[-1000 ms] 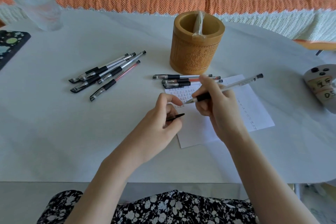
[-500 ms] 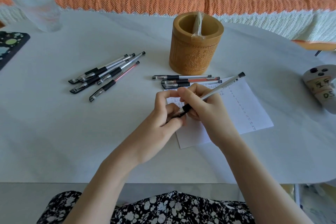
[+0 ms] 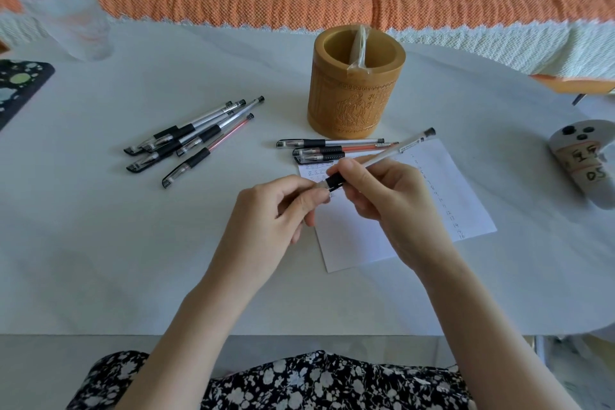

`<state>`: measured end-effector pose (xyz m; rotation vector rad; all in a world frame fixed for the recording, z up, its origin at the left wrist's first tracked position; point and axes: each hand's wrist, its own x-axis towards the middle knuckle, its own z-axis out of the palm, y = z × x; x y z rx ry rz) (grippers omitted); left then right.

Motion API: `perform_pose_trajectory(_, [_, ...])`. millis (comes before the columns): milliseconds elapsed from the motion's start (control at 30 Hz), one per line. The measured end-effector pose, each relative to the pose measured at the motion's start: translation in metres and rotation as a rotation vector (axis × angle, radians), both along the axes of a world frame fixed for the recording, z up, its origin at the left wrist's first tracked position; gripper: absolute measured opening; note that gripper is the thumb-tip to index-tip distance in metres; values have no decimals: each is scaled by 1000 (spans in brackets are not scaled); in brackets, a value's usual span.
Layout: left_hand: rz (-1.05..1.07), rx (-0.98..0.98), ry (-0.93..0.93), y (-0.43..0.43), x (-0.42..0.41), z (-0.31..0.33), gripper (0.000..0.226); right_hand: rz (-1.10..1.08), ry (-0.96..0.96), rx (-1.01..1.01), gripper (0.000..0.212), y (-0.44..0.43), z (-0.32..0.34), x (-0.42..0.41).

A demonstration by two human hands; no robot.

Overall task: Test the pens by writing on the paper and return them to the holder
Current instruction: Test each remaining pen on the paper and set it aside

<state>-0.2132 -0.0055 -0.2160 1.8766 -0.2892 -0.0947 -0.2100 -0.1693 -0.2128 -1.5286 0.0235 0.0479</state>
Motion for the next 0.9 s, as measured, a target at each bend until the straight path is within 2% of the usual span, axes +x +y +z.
perform_pose_trajectory(200, [35, 55, -16, 1, 1, -5, 19, 17, -25, -85, 27, 4, 2, 0])
perform_pose_trajectory(333, [98, 82, -68, -2, 4, -4, 19, -79, 30, -69, 36, 10, 1, 0])
perform_pose_trajectory(467, [166, 199, -156, -2, 8, -4, 16, -180, 89, -84, 33, 9, 0, 0])
perform_pose_trajectory(600, [155, 304, -183, -1, 8, -9, 17, -187, 80, -154, 37, 2, 2, 3])
perform_pose_trajectory(667, [177, 313, -179, 2, 11, -10, 17, -275, -14, -288, 35, -3, 0, 5])
perform_pose_trajectory(700, [187, 312, -175, 3, 12, -11, 16, -316, -100, -371, 27, -6, -1, 6])
perform_pose_trajectory(767, [191, 304, -161, 5, 13, -11, 14, -254, -259, -542, 7, -8, 0, 7])
perform_pose_trajectory(833, [177, 299, -154, 4, 13, -10, 16, -148, -371, -707, 22, -8, -8, 8])
perform_pose_trajectory(900, [156, 303, -154, 3, 12, -9, 16, -133, -444, -821, 17, -7, -14, 11])
